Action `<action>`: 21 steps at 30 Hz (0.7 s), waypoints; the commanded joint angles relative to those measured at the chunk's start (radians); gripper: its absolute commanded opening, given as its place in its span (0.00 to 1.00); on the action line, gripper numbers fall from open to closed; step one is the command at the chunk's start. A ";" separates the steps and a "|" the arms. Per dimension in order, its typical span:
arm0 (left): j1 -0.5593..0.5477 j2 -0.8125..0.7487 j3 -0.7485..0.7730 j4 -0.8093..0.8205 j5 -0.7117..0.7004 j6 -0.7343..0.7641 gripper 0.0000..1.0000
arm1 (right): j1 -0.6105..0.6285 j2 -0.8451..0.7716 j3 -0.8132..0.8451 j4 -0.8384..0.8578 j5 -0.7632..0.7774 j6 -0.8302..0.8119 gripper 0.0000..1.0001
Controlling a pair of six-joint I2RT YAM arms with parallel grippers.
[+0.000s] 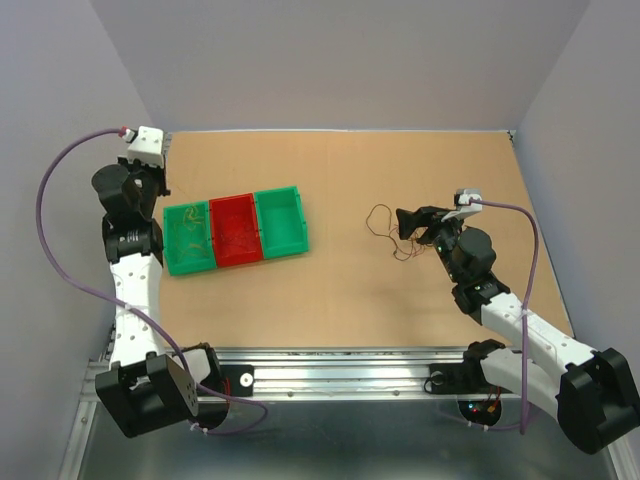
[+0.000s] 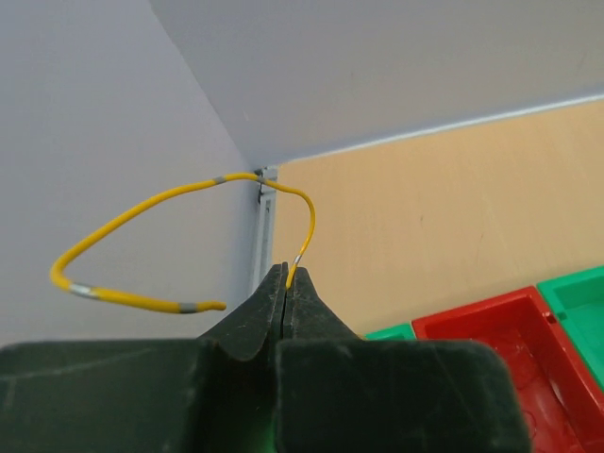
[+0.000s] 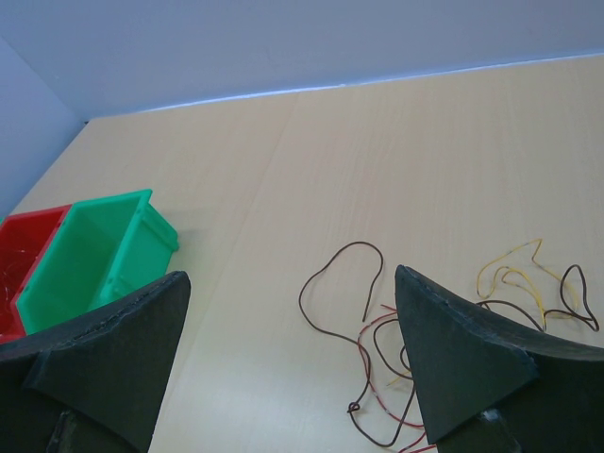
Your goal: Untangle the cables
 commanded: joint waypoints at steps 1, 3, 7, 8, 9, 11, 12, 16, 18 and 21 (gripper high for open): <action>0.001 -0.080 -0.092 0.062 -0.049 0.009 0.00 | -0.003 -0.020 -0.023 0.026 -0.007 -0.016 0.94; 0.002 -0.094 -0.144 0.064 -0.092 0.022 0.00 | -0.003 -0.022 -0.023 0.026 -0.007 -0.015 0.94; 0.002 -0.080 -0.191 -0.013 -0.080 0.077 0.00 | -0.003 -0.020 -0.023 0.024 -0.007 -0.013 0.94; 0.002 -0.080 -0.202 -0.065 -0.040 0.115 0.00 | -0.003 -0.020 -0.022 0.024 -0.009 -0.013 0.94; 0.001 -0.080 -0.210 -0.090 -0.020 0.135 0.00 | -0.003 -0.019 -0.020 0.024 -0.009 -0.010 0.94; 0.002 -0.082 -0.234 -0.142 0.004 0.176 0.00 | -0.003 -0.017 -0.020 0.024 -0.010 -0.010 0.94; 0.001 -0.080 -0.242 -0.150 0.001 0.186 0.00 | -0.003 -0.012 -0.020 0.024 -0.012 -0.007 0.94; 0.001 -0.054 -0.259 -0.177 -0.081 0.238 0.00 | -0.003 -0.003 -0.013 0.024 -0.024 -0.001 0.94; -0.001 -0.031 -0.250 -0.193 -0.121 0.261 0.00 | -0.003 0.000 -0.012 0.024 -0.024 0.001 0.94; 0.001 -0.031 -0.250 -0.188 -0.204 0.284 0.00 | -0.003 0.000 -0.011 0.024 -0.024 0.001 0.94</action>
